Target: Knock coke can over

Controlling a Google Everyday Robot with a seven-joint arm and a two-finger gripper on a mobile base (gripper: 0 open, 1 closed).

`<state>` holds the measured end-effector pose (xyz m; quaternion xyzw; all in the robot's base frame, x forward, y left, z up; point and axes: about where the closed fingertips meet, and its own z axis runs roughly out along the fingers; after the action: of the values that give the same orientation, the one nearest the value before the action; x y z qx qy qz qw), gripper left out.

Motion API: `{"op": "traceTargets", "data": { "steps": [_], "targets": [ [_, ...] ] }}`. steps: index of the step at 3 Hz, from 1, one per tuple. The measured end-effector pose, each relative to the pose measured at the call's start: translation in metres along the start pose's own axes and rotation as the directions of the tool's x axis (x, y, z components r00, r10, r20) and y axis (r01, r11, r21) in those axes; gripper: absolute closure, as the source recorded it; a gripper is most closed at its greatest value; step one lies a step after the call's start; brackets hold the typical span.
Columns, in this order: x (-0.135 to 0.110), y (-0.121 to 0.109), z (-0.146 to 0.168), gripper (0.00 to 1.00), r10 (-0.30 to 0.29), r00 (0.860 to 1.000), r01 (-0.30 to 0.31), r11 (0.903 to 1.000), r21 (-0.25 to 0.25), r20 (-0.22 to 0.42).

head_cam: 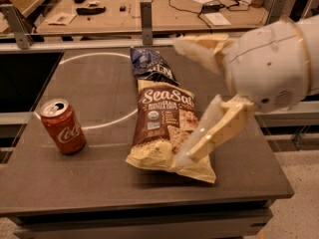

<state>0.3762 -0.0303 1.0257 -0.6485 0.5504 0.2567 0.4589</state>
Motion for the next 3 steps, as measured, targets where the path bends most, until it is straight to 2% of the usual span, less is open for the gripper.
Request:
{"op": "traceTargets", "data": {
  "steps": [1,2,3],
  "targets": [
    [0.008,0.001,0.054,0.0,0.122,0.992,-0.121,0.9924,-0.022,0.041],
    [0.005,-0.002,0.094,0.0,0.168,0.983,-0.164,0.985,-0.053,0.078],
    [-0.005,-0.004,0.133,0.0,0.18,0.979,-0.172,0.9813,-0.087,0.094]
  ]
}}
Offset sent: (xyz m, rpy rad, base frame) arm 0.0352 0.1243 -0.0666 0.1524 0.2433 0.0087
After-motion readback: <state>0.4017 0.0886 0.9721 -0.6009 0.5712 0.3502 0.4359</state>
